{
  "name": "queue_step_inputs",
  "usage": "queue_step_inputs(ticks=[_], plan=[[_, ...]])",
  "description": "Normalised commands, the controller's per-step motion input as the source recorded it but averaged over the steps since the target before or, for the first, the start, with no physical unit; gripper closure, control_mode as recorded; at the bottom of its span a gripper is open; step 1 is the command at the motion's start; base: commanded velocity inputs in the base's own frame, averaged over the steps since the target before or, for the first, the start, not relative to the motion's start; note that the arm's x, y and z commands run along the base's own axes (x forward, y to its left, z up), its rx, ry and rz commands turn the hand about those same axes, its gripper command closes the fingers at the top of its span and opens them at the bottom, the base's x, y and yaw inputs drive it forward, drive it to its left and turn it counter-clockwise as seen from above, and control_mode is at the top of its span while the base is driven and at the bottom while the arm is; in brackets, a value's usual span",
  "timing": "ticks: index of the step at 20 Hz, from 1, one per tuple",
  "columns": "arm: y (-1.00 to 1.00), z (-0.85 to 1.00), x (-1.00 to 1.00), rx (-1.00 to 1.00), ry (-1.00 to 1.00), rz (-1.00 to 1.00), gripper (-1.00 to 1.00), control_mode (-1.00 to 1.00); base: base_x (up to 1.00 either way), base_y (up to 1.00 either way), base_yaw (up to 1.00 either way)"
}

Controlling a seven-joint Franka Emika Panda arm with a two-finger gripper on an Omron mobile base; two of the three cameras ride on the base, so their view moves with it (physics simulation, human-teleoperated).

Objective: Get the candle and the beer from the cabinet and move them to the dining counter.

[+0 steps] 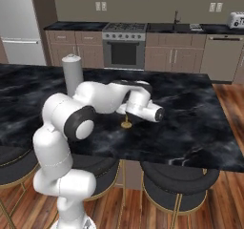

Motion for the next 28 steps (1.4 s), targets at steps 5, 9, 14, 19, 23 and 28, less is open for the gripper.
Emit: queue_step_inputs(ticks=[5,9,14,19,23,28], plan=[[0.0,-0.32,0.08,0.0,0.0,0.0,1.0,-1.0,0.0,0.0,0.0],[0.0,-0.25,0.11,0.0,0.0,0.0,1.0,-1.0,0.0,0.0,0.0],[0.0,-0.25,0.12,0.0,0.0,0.0,1.0,-1.0,0.0,0.0,0.0],[0.0,-0.19,0.19,0.0,0.0,0.0,1.0,-1.0,0.0,0.0,0.0],[0.0,-0.11,0.26,0.0,0.0,0.0,1.0,-1.0,0.0,0.0,0.0],[0.0,-0.07,0.24,0.0,0.0,0.0,1.0,-1.0,0.0,0.0,0.0]])
